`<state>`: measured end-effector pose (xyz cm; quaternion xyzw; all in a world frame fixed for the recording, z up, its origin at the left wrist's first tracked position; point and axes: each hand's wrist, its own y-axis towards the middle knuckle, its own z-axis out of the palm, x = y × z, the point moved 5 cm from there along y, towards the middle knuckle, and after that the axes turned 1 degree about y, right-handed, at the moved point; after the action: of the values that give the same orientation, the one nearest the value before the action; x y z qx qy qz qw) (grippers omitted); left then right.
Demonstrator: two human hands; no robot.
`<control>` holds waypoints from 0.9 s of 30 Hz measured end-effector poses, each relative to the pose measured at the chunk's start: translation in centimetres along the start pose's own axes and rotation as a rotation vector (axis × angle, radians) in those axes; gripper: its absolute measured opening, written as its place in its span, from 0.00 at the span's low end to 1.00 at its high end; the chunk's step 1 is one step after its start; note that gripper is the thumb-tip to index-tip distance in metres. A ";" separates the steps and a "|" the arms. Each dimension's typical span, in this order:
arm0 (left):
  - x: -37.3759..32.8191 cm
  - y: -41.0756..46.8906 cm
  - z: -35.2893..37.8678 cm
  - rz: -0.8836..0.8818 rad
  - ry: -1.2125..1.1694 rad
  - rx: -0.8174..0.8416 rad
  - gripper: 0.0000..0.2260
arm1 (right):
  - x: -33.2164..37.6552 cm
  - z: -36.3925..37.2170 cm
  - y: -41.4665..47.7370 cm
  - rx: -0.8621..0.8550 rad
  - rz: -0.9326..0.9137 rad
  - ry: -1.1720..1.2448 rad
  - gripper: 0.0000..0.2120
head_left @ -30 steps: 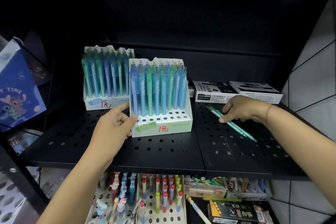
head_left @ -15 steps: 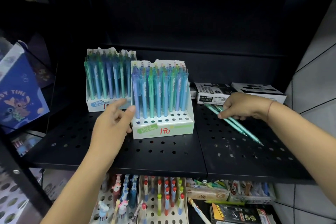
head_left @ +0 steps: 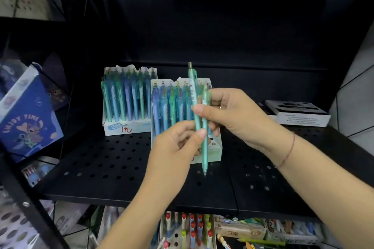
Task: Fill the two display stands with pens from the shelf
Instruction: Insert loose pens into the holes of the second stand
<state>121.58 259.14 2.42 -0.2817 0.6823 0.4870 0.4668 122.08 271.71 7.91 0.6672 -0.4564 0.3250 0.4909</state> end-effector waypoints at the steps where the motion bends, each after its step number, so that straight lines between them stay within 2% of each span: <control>1: 0.1 0.1 -0.3 0.008 0.003 -0.033 0.06 | 0.0 0.2 0.3 0.008 -0.006 -0.013 0.04; 4: 0.5 0.4 -1.6 0.023 -0.004 -0.131 0.06 | 0.2 0.1 1.1 -0.016 -0.043 -0.017 0.03; 9: 2.4 0.4 -4.8 -0.001 0.030 -0.350 0.06 | 0.4 -2.8 2.0 -0.332 -0.173 -0.252 0.17; 11: 2.9 0.3 -5.3 -0.007 0.040 -0.376 0.06 | 0.1 -2.9 1.9 -0.382 -0.208 -0.342 0.19; 15: 2.9 -0.1 -5.3 0.032 0.019 -0.368 0.06 | -0.8 -1.9 1.8 -0.367 -0.264 -0.488 0.20; 23: 3.2 0.0 -5.3 0.042 -0.016 -0.361 0.08 | -2.3 -1.1 1.8 -0.334 -0.264 -0.527 0.24; 27: 3.4 0.0 -5.3 0.044 0.000 -0.362 0.08 | -2.3 -1.0 1.6 -0.347 -0.275 -0.615 0.18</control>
<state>118.21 254.45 -0.20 -0.3461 0.5898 0.6118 0.3976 119.76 273.20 6.72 0.6954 -0.5368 -0.0415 0.4760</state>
